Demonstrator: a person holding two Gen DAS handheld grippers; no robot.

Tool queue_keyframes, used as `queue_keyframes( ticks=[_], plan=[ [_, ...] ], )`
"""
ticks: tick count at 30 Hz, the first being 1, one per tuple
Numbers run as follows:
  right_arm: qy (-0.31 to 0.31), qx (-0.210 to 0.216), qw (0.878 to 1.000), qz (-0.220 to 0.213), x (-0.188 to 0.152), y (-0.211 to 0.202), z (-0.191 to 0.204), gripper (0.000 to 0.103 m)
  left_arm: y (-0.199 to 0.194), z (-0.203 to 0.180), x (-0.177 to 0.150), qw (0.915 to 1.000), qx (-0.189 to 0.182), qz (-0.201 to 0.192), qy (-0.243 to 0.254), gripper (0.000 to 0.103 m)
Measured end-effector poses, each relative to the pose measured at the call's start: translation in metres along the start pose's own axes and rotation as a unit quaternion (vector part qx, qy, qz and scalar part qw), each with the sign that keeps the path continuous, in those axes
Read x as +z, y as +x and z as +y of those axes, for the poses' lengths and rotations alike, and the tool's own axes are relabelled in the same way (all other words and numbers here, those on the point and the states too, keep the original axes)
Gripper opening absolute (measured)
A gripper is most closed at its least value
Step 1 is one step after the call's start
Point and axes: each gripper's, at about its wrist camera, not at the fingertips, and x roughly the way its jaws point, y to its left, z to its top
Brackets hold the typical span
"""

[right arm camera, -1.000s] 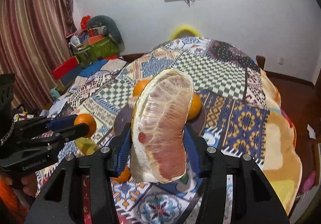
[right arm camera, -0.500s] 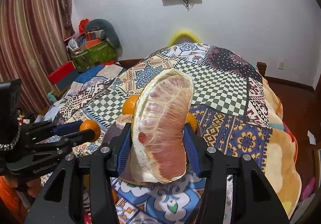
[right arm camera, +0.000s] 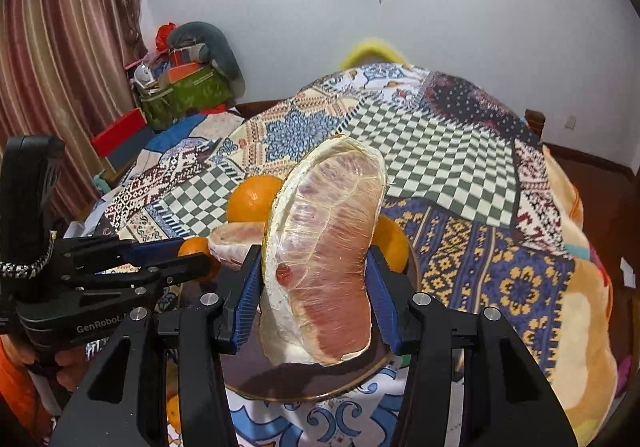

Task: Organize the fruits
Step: 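Lower the large pomelo segment onto the plate and open the right gripper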

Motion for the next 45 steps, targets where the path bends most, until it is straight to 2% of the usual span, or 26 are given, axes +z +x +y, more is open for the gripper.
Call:
queue_keyframes(
  ticks=[7,13,19,31,38,45],
  plan=[
    [-0.003,0.006,1.0,0.022,-0.004,0.013,0.002,0.047,0.0,-0.002,0.002,1.0,0.002,-0.005,0.008,0.033],
    [-0.013,-0.001,1.0,0.024,-0.004,0.012,0.005,0.048,-0.001,-0.003,0.0,1.0,0.001,-0.003,0.008,0.033],
    [-0.008,-0.006,0.999,0.034,-0.004,0.011,0.003,0.057,-0.013,-0.006,0.0,0.9999,0.001,-0.012,0.01,0.033],
    [-0.017,-0.015,1.0,0.019,-0.003,-0.025,0.014,0.059,-0.064,-0.014,-0.005,0.9986,0.006,-0.05,0.018,0.04],
    [-0.03,-0.016,0.999,0.002,-0.002,-0.051,0.029,0.062,-0.103,-0.013,-0.018,0.997,0.017,-0.074,0.015,0.05],
    [-0.046,-0.019,0.999,-0.008,-0.008,-0.072,0.044,0.063,-0.126,-0.006,-0.035,0.9967,0.029,-0.075,0.01,0.053]
  ],
)
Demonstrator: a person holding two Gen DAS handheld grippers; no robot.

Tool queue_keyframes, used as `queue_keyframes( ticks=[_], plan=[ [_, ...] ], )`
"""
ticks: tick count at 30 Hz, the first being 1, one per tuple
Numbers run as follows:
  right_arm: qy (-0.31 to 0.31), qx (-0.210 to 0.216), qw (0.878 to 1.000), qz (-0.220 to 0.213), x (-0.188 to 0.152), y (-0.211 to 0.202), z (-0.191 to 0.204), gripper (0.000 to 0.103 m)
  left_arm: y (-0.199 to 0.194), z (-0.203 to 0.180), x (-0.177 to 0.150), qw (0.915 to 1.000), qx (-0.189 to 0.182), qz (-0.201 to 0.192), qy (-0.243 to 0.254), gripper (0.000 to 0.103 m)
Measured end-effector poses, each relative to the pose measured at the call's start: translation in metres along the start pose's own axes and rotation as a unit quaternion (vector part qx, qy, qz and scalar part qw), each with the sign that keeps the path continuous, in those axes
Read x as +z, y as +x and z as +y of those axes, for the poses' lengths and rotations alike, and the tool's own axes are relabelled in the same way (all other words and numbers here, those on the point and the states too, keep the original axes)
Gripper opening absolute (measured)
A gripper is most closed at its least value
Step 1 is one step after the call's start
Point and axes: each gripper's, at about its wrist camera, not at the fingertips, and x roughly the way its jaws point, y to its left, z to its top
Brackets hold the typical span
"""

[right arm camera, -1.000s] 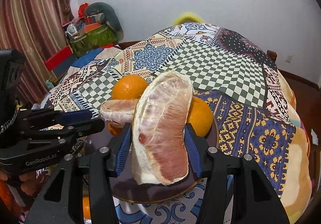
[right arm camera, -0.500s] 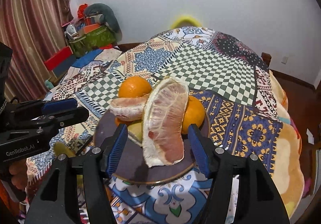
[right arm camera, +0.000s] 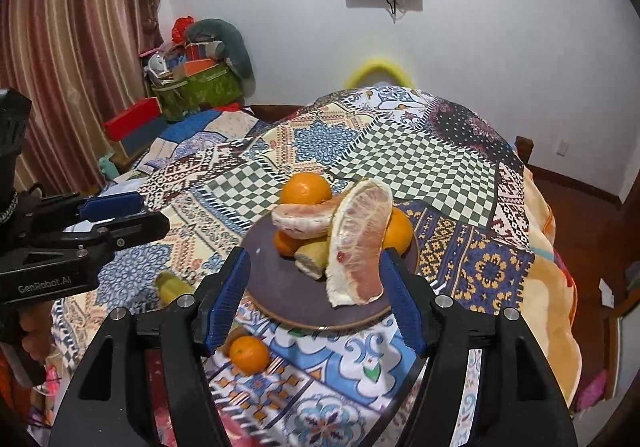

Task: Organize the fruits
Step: 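Grasp a mandarin with the right gripper while the left gripper grasps a red date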

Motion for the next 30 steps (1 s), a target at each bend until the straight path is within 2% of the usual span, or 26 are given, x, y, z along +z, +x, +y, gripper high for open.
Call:
queue_keyframes(
  ticks=[7,12,21,23,26,28,30],
  plan=[
    [-0.011,0.003,1.0,0.014,-0.016,-0.004,0.013,0.064,-0.006,0.013,-0.028,0.9996,0.023,0.018,-0.002,0.056],
    [-0.009,0.008,0.999,0.041,-0.032,0.005,0.021,0.064,0.007,0.035,-0.047,0.9978,0.036,0.051,-0.025,0.056],
    [0.004,0.034,0.993,0.113,-0.063,0.044,0.029,0.064,0.024,0.044,-0.066,0.9956,0.019,0.084,-0.039,0.056],
    [0.001,0.039,0.992,0.12,-0.066,0.049,0.031,0.064,0.025,0.042,-0.07,0.9952,0.012,0.09,-0.037,0.06],
    [0.002,0.045,0.992,0.121,-0.067,0.053,0.031,0.058,0.028,0.038,-0.077,0.9943,0.007,0.101,-0.033,0.06],
    [0.001,0.058,0.991,0.122,-0.067,0.055,0.033,0.049,0.029,0.037,-0.08,0.9941,0.005,0.104,-0.032,0.06],
    [-0.005,0.063,0.99,0.127,-0.068,0.057,0.036,0.035,0.031,0.035,-0.084,0.9934,-0.004,0.109,-0.034,0.06]
  ],
)
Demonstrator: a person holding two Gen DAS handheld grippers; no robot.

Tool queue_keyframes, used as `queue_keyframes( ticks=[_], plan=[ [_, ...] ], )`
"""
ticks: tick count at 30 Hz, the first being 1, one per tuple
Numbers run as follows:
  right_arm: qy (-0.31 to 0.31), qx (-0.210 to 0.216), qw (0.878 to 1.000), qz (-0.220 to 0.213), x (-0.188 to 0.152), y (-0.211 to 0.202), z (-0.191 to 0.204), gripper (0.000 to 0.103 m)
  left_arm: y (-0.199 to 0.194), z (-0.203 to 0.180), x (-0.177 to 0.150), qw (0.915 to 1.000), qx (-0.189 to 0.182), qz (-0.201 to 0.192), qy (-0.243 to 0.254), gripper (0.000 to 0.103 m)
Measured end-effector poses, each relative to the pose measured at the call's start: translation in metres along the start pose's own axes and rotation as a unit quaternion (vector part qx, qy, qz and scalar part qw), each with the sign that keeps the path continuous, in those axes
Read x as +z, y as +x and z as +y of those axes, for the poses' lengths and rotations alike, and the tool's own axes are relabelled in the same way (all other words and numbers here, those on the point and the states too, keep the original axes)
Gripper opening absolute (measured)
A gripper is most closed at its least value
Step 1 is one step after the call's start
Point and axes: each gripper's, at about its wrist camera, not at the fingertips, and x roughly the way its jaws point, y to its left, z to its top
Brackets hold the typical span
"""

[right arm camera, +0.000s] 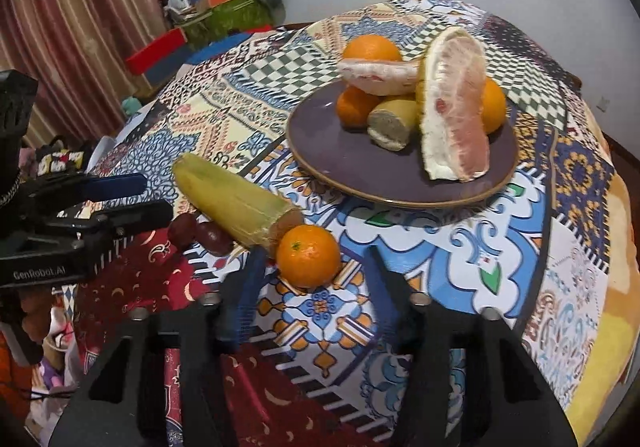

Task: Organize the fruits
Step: 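Grasp a mandarin with the right gripper while the left gripper grasps a red date, then carry the mandarin and the red date onto the plate and open both grippers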

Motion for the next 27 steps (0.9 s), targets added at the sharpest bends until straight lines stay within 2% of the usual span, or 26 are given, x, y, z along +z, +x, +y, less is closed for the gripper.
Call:
queue_keyframes(
  ticks=[7,14,19,27],
  plan=[
    [-0.006,0.006,1.0,-0.001,-0.002,0.001,0.0,0.031,0.011,-0.011,-0.009,0.9999,-0.005,0.008,0.014,0.059],
    [0.003,0.001,1.0,-0.018,-0.002,-0.013,-0.004,0.031,0.014,-0.018,-0.011,0.9997,-0.01,0.002,0.022,0.034],
    [0.007,-0.005,0.999,-0.031,-0.004,-0.027,-0.009,0.031,0.016,-0.02,-0.012,0.9997,-0.018,-0.001,0.017,0.02],
    [0.014,-0.015,0.999,-0.042,-0.006,-0.039,-0.016,0.031,0.005,-0.024,-0.013,0.9995,-0.02,-0.009,0.022,0.02]
  ],
)
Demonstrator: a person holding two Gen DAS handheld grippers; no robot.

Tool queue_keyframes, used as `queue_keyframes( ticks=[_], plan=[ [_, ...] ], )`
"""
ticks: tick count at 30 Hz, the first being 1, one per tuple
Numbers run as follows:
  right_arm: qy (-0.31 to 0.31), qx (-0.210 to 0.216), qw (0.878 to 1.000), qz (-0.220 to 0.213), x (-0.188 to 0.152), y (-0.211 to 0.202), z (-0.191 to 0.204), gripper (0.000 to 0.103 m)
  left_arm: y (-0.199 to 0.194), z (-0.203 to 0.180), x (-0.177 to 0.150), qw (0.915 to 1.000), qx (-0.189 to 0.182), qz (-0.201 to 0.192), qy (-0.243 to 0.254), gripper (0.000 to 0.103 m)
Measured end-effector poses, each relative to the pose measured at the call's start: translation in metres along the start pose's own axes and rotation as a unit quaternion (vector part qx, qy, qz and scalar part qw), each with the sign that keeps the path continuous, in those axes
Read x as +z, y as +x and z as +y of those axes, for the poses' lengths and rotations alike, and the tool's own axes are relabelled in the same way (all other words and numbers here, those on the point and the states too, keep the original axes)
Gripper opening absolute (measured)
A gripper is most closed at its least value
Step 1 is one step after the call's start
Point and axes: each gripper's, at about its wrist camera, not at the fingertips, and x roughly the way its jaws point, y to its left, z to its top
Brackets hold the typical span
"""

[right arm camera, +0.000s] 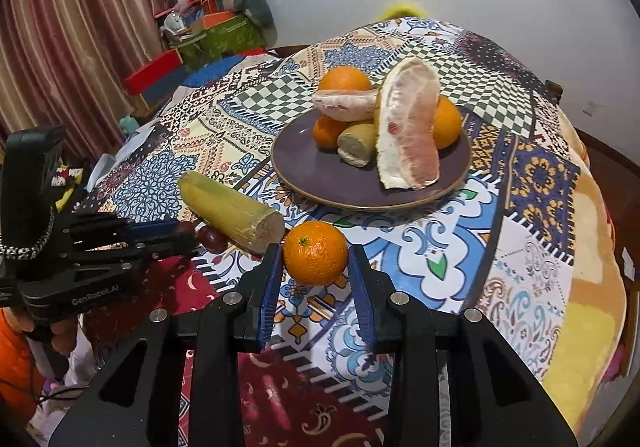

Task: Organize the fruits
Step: 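Carry the mandarin and the red date onto the plate and open both grippers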

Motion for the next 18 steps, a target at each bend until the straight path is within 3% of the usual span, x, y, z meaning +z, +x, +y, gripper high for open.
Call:
queue_keyframes(
  ticks=[18],
  plan=[
    [0.006,-0.025,0.998,-0.054,0.019,-0.03,-0.016,0.031,-0.035,-0.013,0.043,0.9976,-0.005,-0.068,0.014,0.02]
  ],
)
